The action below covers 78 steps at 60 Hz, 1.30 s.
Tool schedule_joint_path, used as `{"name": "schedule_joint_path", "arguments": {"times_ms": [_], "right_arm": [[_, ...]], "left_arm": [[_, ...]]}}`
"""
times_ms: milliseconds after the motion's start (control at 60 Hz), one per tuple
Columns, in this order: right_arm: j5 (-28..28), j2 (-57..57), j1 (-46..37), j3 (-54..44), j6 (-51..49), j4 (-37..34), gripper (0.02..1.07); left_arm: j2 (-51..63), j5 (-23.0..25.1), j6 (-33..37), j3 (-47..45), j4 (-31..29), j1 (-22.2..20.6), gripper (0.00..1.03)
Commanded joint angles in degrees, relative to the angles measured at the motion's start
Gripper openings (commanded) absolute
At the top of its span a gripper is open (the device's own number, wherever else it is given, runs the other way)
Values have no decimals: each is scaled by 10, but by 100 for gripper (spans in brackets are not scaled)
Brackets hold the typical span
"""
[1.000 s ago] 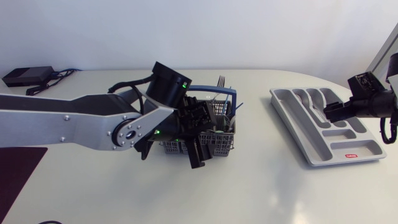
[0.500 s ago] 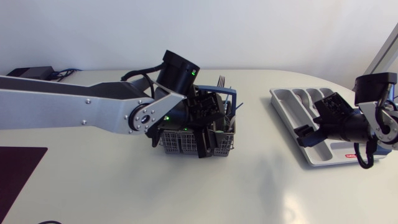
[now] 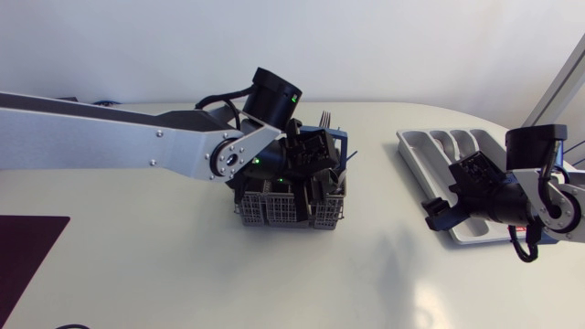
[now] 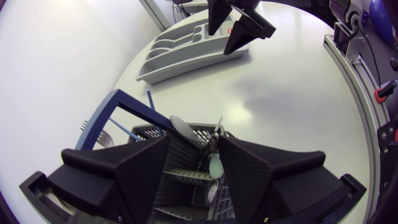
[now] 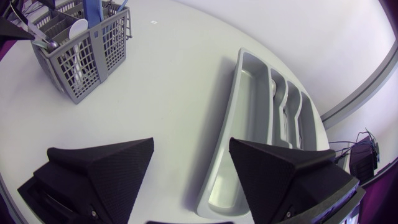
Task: Sort the cutlery from the basket into the organizer compartments.
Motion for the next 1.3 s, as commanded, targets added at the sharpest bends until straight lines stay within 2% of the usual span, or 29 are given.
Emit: {"name": "schedule_joint_path", "arguments": {"times_ms": [0,233,367,483,600,817,950,1283], "right_arm": [[4,-2,5,-13,7,10,89],[6,0,5,-16,5,18,89],[6,2,6,-20,5,19,89],[7,4,7,-22,5,22,89],[7,7,9,-24,5,25,89],[11,6,20,-24,7,25,89],[18,4,34,-27,12,25,89],[30,-9,60,-31,15,25,89]], "left_arm": [[20,13,23,23,-8,6,42],[41,23,35,40,-22,5,40],[46,24,48,53,-32,5,24],[50,24,52,54,-38,6,23],[51,24,54,57,-40,10,16],[55,24,55,54,-42,12,16],[60,24,55,60,-46,12,3],[49,24,50,112,-128,13,3]]}}
